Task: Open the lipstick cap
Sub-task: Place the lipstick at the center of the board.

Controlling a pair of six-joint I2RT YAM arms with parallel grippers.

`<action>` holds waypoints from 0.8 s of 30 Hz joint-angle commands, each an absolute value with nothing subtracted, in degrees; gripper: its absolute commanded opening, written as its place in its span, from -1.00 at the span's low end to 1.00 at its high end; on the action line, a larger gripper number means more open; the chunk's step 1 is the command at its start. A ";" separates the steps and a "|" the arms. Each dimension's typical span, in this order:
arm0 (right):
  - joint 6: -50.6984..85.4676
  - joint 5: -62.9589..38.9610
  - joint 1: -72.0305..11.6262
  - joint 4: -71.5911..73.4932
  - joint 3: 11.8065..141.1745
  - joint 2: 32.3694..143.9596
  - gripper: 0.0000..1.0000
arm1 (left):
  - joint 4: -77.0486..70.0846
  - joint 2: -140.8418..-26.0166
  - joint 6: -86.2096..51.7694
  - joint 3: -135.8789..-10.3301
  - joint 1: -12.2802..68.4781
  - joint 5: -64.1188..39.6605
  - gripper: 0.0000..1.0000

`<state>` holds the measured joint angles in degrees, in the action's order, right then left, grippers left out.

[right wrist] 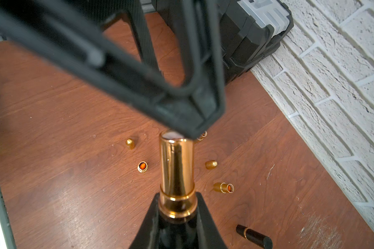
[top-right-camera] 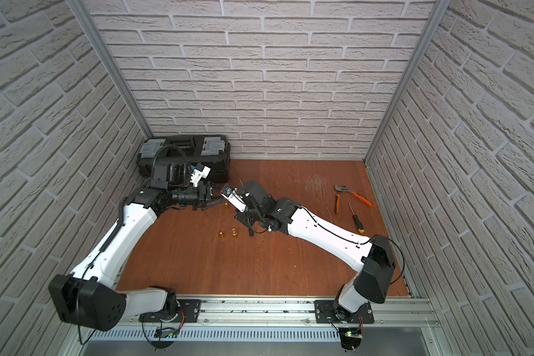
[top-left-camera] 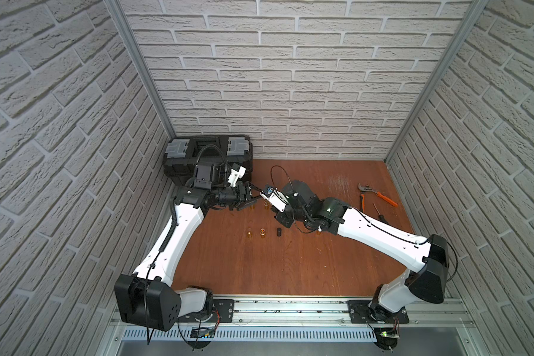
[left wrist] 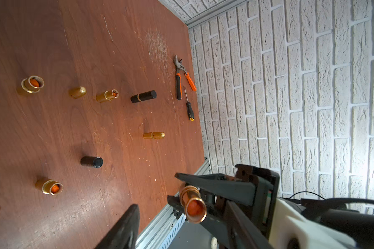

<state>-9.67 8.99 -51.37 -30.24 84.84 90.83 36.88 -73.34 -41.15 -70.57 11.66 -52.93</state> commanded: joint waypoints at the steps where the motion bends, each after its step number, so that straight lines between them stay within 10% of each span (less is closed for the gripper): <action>1: -9.35 7.82 -51.33 -27.69 86.21 91.14 -0.91 | 38.09 -72.21 -39.98 -69.88 12.10 -53.68 0.30; 24: -9.92 7.20 -51.26 -27.17 86.13 91.50 -0.90 | 43.99 -78.37 -34.68 -75.05 16.83 -46.49 -0.16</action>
<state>-9.85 7.57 -51.37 -30.06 85.08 92.33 43.59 -78.56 -35.57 -73.32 17.72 -48.62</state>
